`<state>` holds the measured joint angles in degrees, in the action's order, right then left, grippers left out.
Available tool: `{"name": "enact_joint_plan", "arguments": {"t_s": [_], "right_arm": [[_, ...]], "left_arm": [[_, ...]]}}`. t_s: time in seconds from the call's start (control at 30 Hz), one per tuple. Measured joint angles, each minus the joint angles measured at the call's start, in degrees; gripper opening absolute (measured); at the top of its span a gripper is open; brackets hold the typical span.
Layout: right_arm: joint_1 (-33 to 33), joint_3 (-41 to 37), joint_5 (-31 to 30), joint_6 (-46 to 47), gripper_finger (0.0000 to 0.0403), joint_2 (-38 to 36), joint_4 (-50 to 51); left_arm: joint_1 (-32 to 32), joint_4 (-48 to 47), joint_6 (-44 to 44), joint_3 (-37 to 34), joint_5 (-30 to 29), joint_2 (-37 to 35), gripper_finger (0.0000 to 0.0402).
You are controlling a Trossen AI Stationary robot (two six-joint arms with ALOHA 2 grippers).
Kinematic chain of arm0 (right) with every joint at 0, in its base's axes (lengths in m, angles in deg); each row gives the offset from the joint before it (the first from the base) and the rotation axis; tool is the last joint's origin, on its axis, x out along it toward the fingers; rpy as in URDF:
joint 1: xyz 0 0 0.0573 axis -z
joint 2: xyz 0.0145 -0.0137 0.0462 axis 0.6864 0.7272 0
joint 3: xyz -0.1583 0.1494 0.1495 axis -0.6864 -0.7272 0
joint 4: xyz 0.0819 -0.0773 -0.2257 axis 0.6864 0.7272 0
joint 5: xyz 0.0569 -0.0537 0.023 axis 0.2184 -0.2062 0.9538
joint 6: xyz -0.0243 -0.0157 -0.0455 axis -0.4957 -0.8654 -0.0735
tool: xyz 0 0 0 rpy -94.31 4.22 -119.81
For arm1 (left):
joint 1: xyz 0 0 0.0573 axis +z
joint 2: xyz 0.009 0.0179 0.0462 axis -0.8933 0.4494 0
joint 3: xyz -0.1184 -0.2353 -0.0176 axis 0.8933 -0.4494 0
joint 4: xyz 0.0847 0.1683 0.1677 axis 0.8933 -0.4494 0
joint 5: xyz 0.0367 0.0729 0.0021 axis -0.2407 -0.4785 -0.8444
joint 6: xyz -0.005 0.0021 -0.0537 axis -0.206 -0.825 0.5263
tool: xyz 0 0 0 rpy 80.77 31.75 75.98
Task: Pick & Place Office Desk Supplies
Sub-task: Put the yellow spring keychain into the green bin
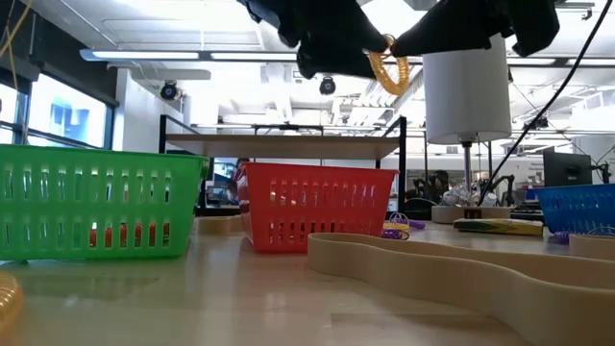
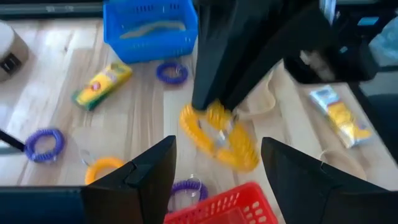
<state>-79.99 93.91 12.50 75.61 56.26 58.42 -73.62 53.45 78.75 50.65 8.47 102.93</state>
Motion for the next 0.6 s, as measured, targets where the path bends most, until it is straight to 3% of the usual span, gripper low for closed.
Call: {"name": "enact_joint_plan", "arguments": {"t_s": [0.6], "right_arm": [[0.3,0.0,0.9,-2.6,0.0004,0.0,-2.5]], "left_arm": [[0.0,2.2,-1.4,0.0,-0.8,2.4,0.0218]]}}
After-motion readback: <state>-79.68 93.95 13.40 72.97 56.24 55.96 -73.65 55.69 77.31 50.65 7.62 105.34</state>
